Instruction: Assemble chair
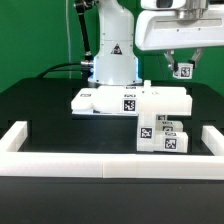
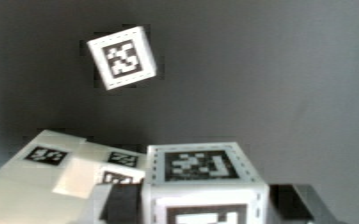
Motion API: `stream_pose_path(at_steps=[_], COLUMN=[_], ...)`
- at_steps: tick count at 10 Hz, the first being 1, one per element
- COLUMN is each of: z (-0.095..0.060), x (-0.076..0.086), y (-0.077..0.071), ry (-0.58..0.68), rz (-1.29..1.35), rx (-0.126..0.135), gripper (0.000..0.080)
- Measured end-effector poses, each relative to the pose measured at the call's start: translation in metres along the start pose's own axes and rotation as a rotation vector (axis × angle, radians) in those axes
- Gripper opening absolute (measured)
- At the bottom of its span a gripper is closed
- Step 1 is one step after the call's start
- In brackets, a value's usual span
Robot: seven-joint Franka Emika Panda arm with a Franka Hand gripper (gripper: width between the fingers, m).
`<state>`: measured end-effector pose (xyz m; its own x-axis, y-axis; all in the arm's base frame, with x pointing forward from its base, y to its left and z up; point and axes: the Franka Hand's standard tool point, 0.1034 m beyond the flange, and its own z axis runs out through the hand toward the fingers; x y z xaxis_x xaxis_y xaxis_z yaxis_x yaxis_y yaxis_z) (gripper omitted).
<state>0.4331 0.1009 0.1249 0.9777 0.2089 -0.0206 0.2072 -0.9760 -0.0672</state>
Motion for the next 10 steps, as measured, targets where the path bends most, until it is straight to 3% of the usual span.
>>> stream_pose_path(at_steps=[5,10], z=[0.001,-0.014], x=[0.000,0.020], y=[0.001,0.044], ry=[-0.002,0.032], rz=[0.011,-0.091], rx=[-0.001,-0.006], gripper=[0.0288,0.0288])
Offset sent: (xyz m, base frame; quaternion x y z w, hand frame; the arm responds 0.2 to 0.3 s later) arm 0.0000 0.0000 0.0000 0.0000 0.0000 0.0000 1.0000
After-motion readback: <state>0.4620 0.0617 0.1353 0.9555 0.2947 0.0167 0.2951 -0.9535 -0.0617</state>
